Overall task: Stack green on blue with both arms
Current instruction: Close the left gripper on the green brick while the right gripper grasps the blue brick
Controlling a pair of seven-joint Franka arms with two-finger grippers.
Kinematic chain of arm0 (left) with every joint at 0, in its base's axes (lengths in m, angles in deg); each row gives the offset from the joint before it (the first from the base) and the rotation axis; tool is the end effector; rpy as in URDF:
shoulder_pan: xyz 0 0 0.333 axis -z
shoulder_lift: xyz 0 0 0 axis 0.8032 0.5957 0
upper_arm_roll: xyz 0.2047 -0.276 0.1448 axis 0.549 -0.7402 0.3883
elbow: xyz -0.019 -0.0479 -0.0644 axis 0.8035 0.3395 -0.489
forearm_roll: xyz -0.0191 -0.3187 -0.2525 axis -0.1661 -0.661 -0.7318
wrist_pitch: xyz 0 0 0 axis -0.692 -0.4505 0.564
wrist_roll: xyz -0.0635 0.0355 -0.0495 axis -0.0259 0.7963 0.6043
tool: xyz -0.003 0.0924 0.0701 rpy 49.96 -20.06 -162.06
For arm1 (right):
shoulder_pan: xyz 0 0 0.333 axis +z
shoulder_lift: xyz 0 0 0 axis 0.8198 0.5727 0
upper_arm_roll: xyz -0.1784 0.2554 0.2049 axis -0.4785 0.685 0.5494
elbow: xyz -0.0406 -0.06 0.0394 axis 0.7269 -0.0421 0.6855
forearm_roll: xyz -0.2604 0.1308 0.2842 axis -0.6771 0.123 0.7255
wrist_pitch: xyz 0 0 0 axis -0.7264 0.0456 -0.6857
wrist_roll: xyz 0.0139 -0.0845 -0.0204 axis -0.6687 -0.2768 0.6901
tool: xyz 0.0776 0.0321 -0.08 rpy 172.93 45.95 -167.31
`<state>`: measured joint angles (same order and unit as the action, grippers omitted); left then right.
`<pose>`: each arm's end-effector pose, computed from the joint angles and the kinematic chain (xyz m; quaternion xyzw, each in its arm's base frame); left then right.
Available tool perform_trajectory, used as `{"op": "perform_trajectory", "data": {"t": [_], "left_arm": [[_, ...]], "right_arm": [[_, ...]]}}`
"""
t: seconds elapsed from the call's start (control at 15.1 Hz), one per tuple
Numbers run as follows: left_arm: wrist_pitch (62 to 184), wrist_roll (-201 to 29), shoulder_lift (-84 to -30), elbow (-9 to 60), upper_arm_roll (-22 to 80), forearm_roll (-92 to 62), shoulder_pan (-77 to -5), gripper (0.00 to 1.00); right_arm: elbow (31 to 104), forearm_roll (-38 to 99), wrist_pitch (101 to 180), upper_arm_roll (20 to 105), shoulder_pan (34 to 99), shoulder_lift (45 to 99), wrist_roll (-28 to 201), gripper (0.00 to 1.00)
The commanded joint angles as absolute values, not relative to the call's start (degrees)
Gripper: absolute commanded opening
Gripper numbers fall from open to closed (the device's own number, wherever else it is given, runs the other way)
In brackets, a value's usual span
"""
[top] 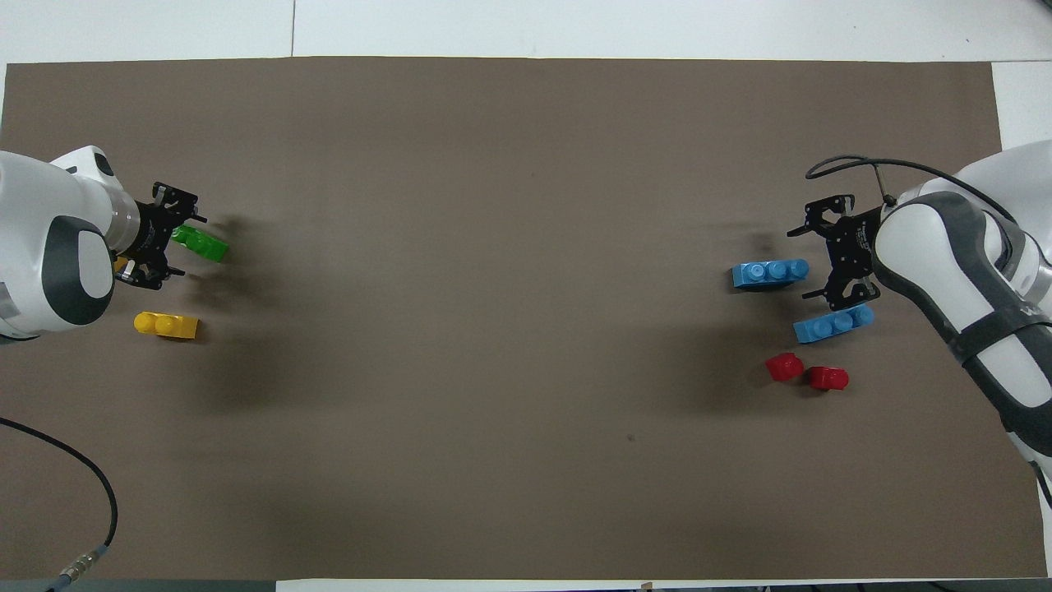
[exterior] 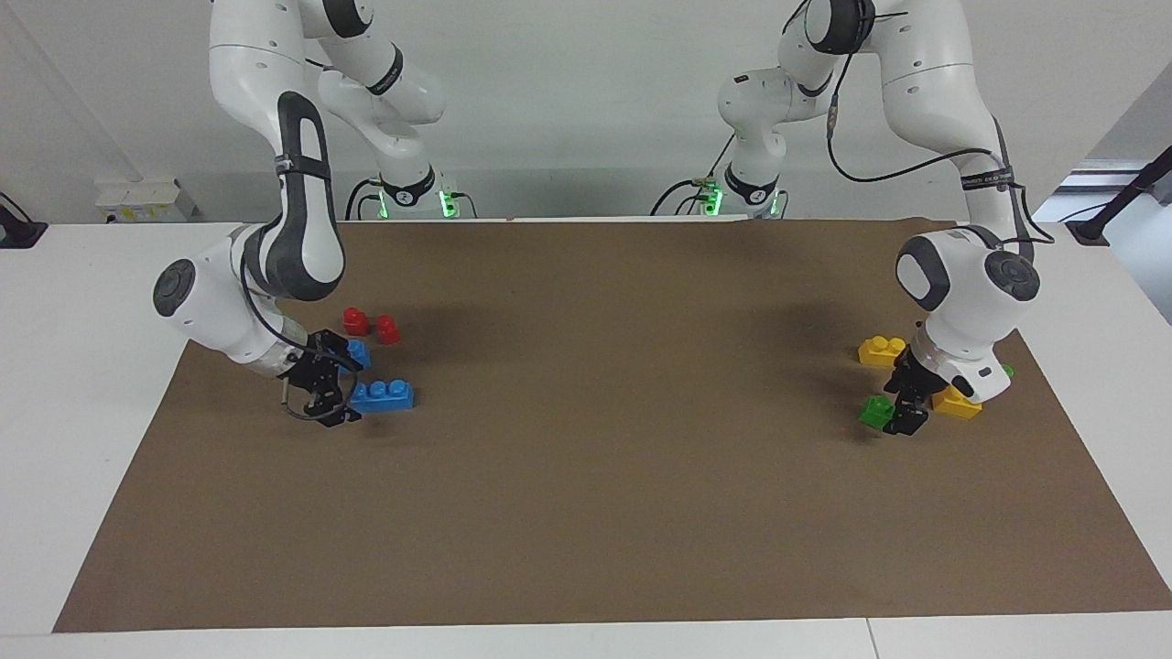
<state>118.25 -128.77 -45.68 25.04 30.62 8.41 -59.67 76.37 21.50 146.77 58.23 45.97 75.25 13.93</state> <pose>0.6645 0.0563 0.3469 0.8461 0.5319 0.0216 0.0276 0.6238 -0.0497 0.3364 -0.7362 0.6554 0.1325 0.1040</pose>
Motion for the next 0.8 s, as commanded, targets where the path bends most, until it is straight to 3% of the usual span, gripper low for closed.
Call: {"op": "perform_trajectory", "data": {"t": [0.0, 0.27, 0.33, 0.46, 0.66, 0.73], "left_arm": [[117.26, -128.79, -44.65, 23.33, 30.56, 7.8, -59.76, 0.0], [116.83, -128.88, -44.57, 22.1, 30.56, 7.89, -59.5, 0.0], [116.74, -129.05, -44.57, 21.92, 30.56, 7.81, -59.33, 0.0], [115.95, -129.23, -44.57, 21.22, 30.47, 7.72, -58.97, 0.0], [112.79, -131.15, -45.44, 19.55, 30.56, 7.63, -58.19, 0.0], [112.17, -132.64, -45.88, 19.29, 30.56, 7.63, -58.09, 0.0]], "right_arm": [[78.4, 23.23, 149.45, 58.64, 45.48, 74.87, 16.08, 1.0], [79.72, 23.23, 150.95, 58.64, 45.39, 74.87, 16.08, 1.0], [79.72, 23.23, 150.95, 58.64, 45.39, 74.87, 16.08, 0.92], [79.72, 23.93, 150.95, 58.64, 45.39, 74.87, 16.08, 0.63], [78.85, 28.85, 149.99, 58.64, 45.13, 74.87, 16.08, 0.07], [77.88, 28.77, 149.38, 58.64, 45.13, 74.95, 16.08, 0.0]]}}
